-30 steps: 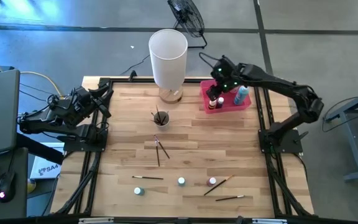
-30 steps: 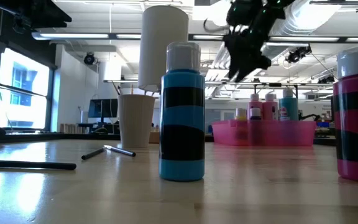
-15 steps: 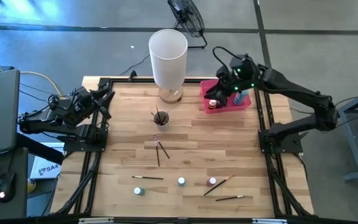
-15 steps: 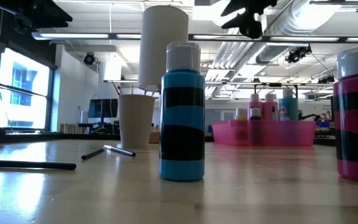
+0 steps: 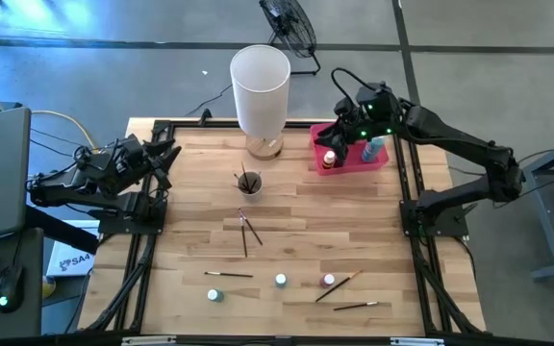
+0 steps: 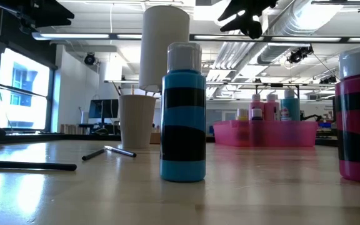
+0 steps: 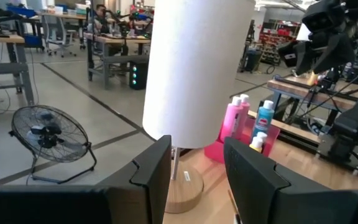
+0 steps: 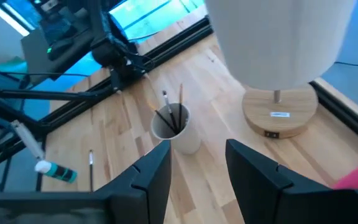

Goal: Pick & Place Paint Supplies
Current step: Put the silver eyeshadow brush into the white cup

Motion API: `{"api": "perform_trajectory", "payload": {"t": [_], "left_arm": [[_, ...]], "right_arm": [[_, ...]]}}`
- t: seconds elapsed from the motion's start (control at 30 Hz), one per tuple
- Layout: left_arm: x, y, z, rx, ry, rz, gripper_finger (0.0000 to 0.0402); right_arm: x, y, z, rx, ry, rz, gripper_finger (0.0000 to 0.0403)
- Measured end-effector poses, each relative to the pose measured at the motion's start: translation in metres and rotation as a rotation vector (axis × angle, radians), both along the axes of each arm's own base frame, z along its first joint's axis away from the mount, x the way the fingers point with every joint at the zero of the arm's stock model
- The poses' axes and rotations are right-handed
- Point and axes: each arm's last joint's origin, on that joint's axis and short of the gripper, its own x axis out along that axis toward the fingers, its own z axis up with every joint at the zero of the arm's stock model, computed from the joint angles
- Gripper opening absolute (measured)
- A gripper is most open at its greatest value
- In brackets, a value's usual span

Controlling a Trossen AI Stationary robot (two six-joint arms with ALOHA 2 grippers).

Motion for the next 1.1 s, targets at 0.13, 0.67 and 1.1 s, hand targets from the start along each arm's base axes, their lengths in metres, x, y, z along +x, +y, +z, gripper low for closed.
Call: {"api": "perform_trajectory", "payload": {"t": [0.13, 0.67, 1.1], "left_arm": [[0.000, 0.000, 0.000, 0.000, -0.001, -0.001, 0.0143], [0.001, -0.002, 0.007, -0.067, -0.133, -0.074, 0.0143], [0.001, -0.002, 0.007, -0.071, -0.134, -0.078, 0.0143]], "right_arm": [[0.000, -0.001, 0.000, -0.014, 0.007, -0.026, 0.0145], [0.001, -0.002, 0.002, -0.042, -0.007, -0.041, 0.0145], [0.009, -0.006, 0.023, -0.041, -0.241, -0.121, 0.0145]]}}
